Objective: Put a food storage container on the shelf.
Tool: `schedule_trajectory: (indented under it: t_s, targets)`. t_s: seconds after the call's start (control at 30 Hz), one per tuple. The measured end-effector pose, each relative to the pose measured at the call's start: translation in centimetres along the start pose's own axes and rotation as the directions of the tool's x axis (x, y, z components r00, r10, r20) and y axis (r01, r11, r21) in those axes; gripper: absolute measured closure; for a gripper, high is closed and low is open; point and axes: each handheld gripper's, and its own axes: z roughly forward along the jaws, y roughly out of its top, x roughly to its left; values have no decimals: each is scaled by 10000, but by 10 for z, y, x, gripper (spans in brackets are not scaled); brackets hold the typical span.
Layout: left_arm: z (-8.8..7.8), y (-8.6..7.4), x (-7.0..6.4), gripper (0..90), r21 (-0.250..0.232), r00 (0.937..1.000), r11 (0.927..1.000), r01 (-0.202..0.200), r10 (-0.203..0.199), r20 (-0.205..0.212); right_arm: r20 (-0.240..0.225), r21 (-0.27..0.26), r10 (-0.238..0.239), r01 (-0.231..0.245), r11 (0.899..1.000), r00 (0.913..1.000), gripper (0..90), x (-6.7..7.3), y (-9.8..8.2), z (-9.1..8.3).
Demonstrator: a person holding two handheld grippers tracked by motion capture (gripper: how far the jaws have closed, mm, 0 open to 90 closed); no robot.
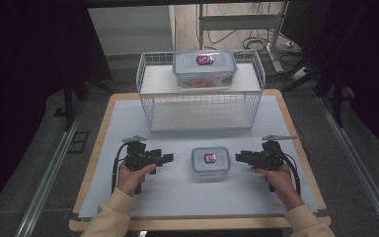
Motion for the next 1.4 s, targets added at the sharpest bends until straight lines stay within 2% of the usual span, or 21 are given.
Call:
schedule_trajectory:
  t_s: [0.03,0.07,0.1,0.27,0.43,0.53,0.57,0.6,0.7,0.77,0.87,0.97,1.0,1.03,1.2,1.27,1.4]
  targets:
    - [3,-1,-2,278,48,10000,10000,-25,25,31,-181,20,178,-178,9998,9997,463,0,0,0]
    - [3,-1,-2,271,48,10000,10000,-25,25,31,-181,20,178,-178,9998,9997,463,0,0,0]
    - [5,-1,-3,260,77,10000,10000,-1,1,24,-427,40,281,-280,9996,9987,415,1,1,1]
    - [15,0,-7,222,236,9995,9995,229,-234,226,-682,256,524,-508,9984,9963,340,2,2,3]
    - [33,5,-6,196,477,9955,9963,708,-736,592,-855,497,868,-828,9953,9925,288,2,4,14]
    - [45,4,-9,193,799,9912,9925,921,-990,875,-936,615,961,-906,9940,9910,279,1,4,17]
    - [49,4,-9,193,882,9882,9906,1043,-1132,1031,-953,669,999,-937,9933,9904,276,2,4,19]
    - [57,4,-11,194,1001,9820,9875,1220,-1347,1322,-982,841,1055,-974,9917,9896,271,2,4,24]
    - [64,4,-13,196,1190,9813,9860,1166,-1329,1393,-1001,969,1066,-970,9906,9893,268,3,3,29]
    - [73,2,-15,196,1414,9764,9818,1269,-1487,1568,-996,1161,1067,-949,9887,9893,259,5,2,35]
    - [76,1,-15,200,1561,9753,9794,1279,-1528,1593,-1035,1251,1114,-982,9873,9884,255,6,1,39]
    - [80,-2,-15,217,1705,9705,9754,1394,-1688,1722,-1054,1363,1220,-1072,9849,9869,252,6,1,41]
    - [82,-3,-15,227,1822,9687,9730,1419,-1744,1767,-1070,1450,1322,-1161,9826,9854,251,5,0,42]
    - [84,-5,-14,233,1967,9644,9685,1529,-1897,1843,-1111,1491,1356,-1183,9817,9845,251,4,-1,43]
    - [87,-7,-15,303,2068,9635,9666,1514,-1910,1877,-1237,1624,1410,-1201,9794,9823,290,4,-1,44]
    - [88,-8,-16,369,2129,9617,9659,1476,-1905,1972,-1343,1701,1510,-1273,9772,9794,316,5,-2,45]
    - [87,-8,-16,395,2121,9594,9658,1492,-1933,2053,-1433,1714,1526,-1273,9769,9779,359,6,-2,45]
